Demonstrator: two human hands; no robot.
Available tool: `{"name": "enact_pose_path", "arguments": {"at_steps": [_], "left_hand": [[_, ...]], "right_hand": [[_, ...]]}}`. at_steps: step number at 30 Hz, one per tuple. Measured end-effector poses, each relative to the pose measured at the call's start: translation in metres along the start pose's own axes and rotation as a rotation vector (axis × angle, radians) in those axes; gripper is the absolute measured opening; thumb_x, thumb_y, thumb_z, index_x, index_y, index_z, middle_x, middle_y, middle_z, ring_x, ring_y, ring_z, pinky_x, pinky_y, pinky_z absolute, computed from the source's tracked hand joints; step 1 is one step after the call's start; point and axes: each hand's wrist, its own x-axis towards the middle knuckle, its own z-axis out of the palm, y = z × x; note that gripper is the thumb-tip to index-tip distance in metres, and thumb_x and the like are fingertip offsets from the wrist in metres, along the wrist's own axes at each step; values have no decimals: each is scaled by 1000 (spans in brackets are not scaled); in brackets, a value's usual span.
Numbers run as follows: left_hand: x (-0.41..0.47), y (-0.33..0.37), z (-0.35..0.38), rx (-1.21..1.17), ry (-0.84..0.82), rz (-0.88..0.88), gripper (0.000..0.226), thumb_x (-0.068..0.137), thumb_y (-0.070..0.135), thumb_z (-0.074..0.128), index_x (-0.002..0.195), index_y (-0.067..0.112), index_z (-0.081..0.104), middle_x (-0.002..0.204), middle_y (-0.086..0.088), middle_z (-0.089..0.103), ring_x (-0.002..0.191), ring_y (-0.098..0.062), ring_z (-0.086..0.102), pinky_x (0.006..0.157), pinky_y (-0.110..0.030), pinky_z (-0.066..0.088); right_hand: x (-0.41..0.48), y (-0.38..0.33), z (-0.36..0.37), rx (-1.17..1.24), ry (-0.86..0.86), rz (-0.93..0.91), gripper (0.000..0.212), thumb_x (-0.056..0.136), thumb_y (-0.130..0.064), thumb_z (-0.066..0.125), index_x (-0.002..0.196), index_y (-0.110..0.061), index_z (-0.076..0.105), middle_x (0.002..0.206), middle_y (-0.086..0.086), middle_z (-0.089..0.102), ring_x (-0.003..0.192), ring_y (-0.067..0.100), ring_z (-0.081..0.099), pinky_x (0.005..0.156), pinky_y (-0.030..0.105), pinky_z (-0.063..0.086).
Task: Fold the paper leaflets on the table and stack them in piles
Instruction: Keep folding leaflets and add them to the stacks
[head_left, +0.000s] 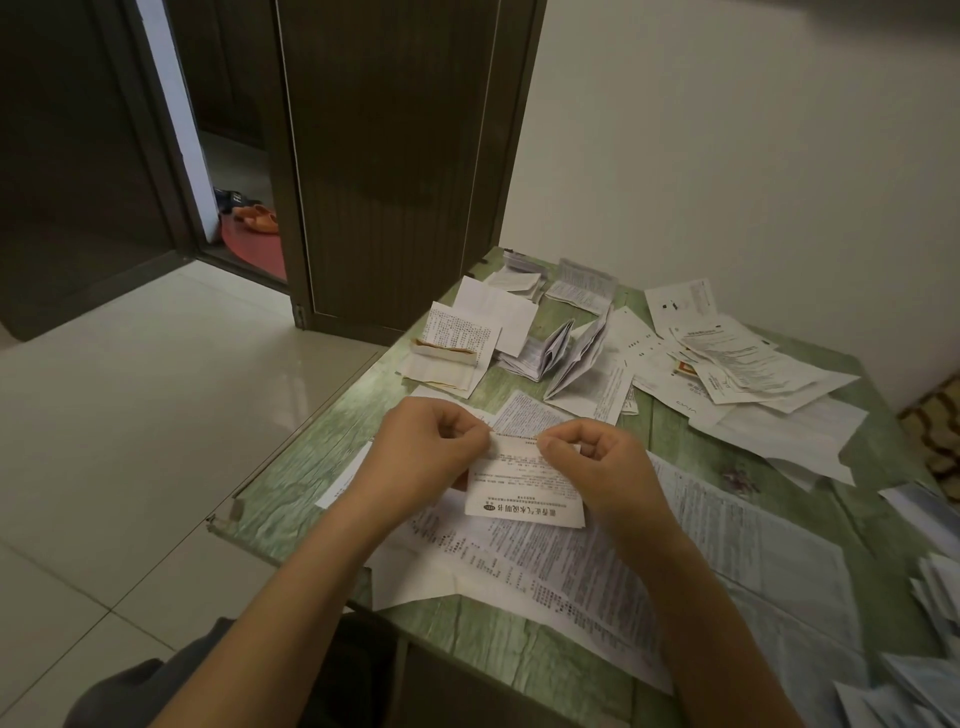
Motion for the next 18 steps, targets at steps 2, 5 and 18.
{"name": "enact_pose_path", "arguments": {"at_steps": [2, 5, 18], "left_hand": [[0, 0, 0, 1, -1, 1, 16, 86, 8, 63, 71, 10, 68, 70, -5, 72, 60, -15, 69, 61, -31, 59], [1, 0, 1, 13, 8, 5, 17, 86, 8, 63, 71, 10, 68, 70, -5, 71, 59, -15, 69, 59, -27, 59], [3, -3, 2, 108, 121, 86, 17, 88, 9, 59, 75, 14, 68, 70, -2, 70, 58, -13, 66, 65, -31, 59]], "right_hand": [[0, 0, 0, 3, 1, -2, 6, 85, -9, 65, 80, -10, 67, 69, 5, 69, 58, 15, 65, 53, 25, 51], [0, -1, 0, -9, -3, 0, 6, 85, -9, 65, 79, -10, 68, 69, 4, 69, 59, 15, 65, 55, 28, 52], [6, 2, -23, 32, 61, -56, 10, 85, 0, 60, 78, -4, 66, 53, -6, 57, 46, 2, 47, 46, 12, 40]]}}
